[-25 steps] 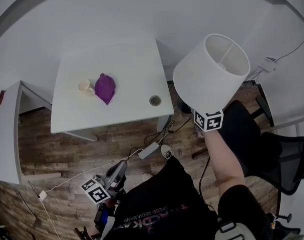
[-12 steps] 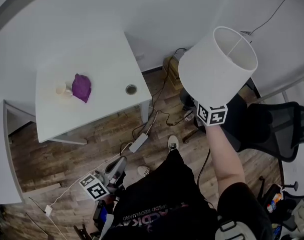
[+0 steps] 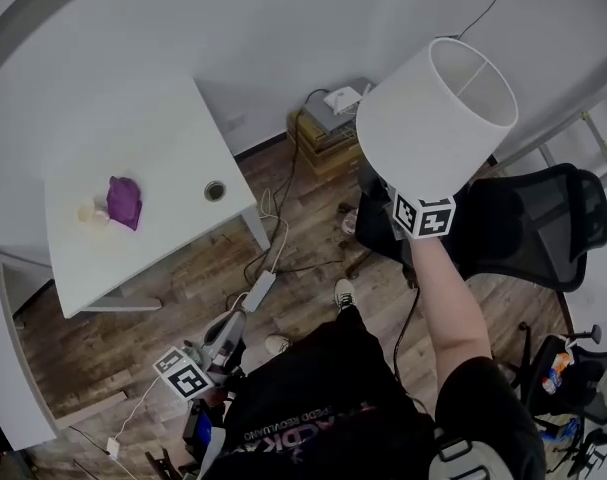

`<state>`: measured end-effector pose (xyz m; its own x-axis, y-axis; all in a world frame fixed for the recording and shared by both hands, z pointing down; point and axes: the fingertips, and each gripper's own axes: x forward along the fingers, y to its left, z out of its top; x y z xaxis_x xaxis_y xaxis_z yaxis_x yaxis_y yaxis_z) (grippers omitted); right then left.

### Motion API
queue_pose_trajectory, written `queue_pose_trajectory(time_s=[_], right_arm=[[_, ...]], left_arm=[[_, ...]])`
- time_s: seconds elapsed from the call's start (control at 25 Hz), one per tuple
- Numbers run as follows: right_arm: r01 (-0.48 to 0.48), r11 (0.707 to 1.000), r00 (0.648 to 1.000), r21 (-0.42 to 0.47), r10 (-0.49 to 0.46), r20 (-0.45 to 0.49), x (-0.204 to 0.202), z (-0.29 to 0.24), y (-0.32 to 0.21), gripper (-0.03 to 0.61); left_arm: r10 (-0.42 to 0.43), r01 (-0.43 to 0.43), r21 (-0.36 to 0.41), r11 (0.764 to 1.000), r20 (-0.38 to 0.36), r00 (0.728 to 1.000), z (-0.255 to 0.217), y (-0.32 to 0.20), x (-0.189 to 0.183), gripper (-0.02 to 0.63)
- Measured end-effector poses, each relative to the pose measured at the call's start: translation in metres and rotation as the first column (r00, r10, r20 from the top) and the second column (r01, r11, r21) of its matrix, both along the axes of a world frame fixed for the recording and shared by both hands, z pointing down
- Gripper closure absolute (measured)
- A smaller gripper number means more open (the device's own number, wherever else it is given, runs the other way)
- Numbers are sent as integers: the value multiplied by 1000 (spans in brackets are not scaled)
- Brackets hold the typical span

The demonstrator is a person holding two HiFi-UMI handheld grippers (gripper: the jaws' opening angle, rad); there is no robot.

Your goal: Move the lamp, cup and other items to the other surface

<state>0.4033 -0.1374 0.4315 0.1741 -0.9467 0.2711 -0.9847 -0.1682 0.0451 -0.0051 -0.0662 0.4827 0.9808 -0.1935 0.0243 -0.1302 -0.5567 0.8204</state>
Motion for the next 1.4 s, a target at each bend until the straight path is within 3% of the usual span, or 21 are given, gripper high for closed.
queue_pose_trajectory(time_s=[0.48,0.92,1.12,1.4], right_arm=[[-73,997,997,-21,74,26,107,23,52,449],[-181,984,982,2,180,49,198,61,68,449],[-255,967,965,8,254,59,243,91,82,449],[-348,937,932,-31,350,99,308,148,100,448]], left_arm=[[102,-103,5,995,59,993,0,28,111,615],[151,-153,2,988,152,977,10,32,184,615],[135,-125,-63,990,190,973,28,26,204,615],[220,-193,-123,974,279,935,56,36,250,615]])
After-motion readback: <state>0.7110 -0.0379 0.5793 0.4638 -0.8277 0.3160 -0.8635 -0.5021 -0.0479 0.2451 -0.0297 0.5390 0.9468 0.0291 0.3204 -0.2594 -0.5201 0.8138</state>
